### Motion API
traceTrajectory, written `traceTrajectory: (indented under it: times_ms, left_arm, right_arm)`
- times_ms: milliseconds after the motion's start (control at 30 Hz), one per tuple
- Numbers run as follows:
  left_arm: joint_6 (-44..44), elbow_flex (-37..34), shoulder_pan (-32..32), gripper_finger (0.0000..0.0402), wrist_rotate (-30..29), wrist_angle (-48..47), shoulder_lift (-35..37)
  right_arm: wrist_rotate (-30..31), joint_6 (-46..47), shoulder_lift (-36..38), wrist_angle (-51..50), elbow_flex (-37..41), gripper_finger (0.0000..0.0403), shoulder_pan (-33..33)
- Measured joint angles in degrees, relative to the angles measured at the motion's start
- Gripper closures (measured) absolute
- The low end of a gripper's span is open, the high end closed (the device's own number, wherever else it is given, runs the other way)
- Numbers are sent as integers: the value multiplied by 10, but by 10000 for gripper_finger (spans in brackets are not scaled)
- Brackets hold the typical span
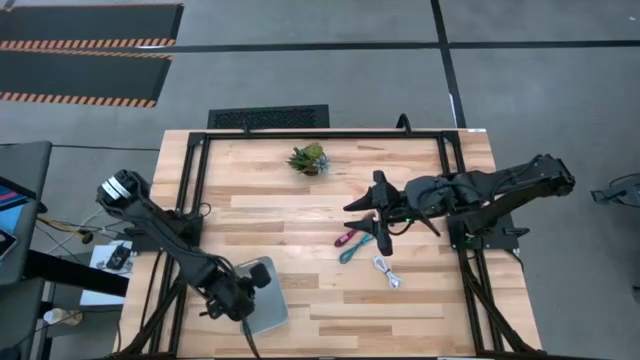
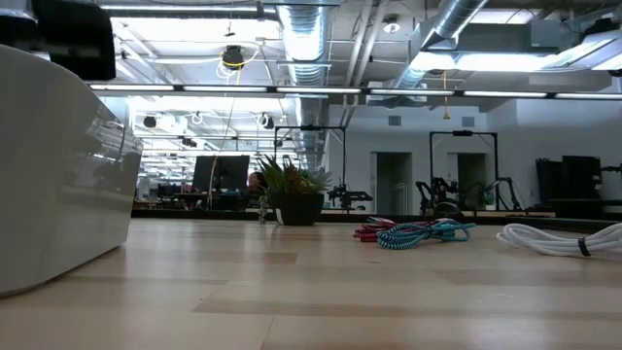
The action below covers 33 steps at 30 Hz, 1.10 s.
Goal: Pick and place USB-C Cables
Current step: Put the black USB cable into the gray bin
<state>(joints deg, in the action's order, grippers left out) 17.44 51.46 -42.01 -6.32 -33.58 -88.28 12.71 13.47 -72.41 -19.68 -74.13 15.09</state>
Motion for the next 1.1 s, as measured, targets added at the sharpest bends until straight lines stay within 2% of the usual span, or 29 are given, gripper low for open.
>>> traceTrajectory:
  times_ms: [267,533,733,1100]
  left_arm:
    - [89,1,6,399,31,1,-54]
    - [141,1,6,395,31,0,-57]
    - [186,1,6,359,46,-4,-57]
    - [154,3,6,288,24,-6,-56]
  right_arm:
    - [0,0,-1,0,-1,208,0]
    - [0,-5,-1,0,-1,211,-1]
    - [0,-5,-1,0,-1,210,-2]
    - [0,-5,-1,-1,-1,214,-2]
